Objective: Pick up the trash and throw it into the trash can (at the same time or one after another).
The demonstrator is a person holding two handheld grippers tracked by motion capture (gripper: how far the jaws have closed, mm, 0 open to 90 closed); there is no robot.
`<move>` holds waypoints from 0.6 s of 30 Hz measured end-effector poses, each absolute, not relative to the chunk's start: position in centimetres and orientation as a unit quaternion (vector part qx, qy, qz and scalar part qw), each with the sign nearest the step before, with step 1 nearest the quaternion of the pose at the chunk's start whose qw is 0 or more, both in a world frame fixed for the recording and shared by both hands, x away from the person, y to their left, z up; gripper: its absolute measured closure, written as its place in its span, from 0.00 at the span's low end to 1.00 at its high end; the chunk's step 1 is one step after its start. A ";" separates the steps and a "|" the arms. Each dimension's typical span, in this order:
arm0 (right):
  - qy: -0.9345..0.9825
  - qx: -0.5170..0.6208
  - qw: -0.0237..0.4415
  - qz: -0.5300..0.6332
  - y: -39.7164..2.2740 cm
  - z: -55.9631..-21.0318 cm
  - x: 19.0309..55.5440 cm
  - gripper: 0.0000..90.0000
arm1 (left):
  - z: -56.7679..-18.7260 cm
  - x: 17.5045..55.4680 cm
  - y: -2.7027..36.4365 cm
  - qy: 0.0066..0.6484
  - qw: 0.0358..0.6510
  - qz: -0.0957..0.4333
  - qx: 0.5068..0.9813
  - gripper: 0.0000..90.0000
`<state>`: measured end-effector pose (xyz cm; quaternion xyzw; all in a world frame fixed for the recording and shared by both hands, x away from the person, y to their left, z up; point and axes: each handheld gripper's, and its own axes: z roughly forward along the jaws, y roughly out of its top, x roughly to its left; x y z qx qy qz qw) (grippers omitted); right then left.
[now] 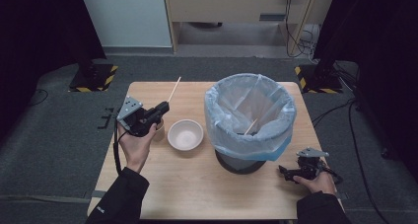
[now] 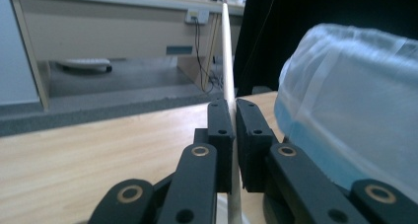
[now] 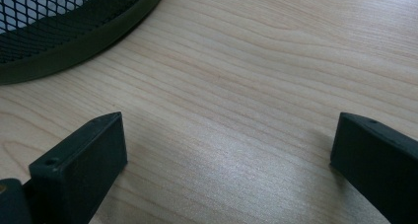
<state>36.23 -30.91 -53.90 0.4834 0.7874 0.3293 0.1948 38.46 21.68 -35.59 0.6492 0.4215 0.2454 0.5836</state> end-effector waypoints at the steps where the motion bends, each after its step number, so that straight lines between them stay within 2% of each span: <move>1: 0.787 0.483 0.195 0.329 -30.9 -53.9 36.2 0.01 | -35.6 38.5 21.7 0.421 0.584 0.245 0.649 0.95; 18: 0.787 0.483 0.195 0.329 -30.9 -53.9 36.2 0.01 | -31.1 37.3 20.1 0.373 0.632 0.259 0.628 0.95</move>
